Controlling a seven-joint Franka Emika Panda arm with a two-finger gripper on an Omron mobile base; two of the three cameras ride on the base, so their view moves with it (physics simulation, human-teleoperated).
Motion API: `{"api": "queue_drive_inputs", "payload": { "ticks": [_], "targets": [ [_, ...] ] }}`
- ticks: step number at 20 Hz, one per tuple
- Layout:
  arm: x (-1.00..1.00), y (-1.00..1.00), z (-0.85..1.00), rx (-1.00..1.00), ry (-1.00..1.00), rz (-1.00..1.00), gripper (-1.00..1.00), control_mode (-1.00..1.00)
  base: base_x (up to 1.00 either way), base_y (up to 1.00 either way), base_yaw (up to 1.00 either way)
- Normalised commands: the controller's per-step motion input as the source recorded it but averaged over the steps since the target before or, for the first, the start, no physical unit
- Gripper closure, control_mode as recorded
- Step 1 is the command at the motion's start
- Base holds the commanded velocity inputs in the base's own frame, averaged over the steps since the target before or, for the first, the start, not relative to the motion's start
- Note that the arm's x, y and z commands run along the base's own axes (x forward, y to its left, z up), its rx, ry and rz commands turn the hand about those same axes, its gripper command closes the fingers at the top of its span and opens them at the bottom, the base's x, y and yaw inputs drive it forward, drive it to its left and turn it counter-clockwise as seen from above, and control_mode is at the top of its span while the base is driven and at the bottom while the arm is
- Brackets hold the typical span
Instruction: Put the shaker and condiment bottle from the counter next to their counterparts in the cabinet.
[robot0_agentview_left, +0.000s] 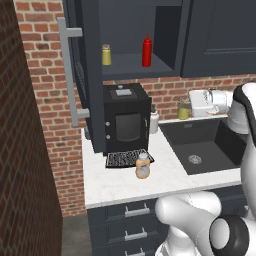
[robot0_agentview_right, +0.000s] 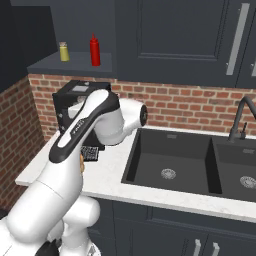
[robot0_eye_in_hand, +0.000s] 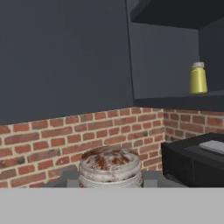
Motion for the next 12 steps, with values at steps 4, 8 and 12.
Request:
{"api": "queue_drive_inputs", "payload": {
  "ticks": [4, 8, 12],
  "targets": [
    [-0.30, 0.02, 0.77, 0.00, 0.00, -0.14, 1.00, -1.00, 0.00, 0.00, 0.00],
    [-0.36, 0.01, 0.77, 0.01, 0.00, -0.16, 1.00, -1.00, 0.00, 0.00, 0.00],
    [-0.42, 0.08, 0.75, 0.02, 0.00, -0.14, 1.00, -1.00, 0.00, 0.00, 0.00]
  ]
}}
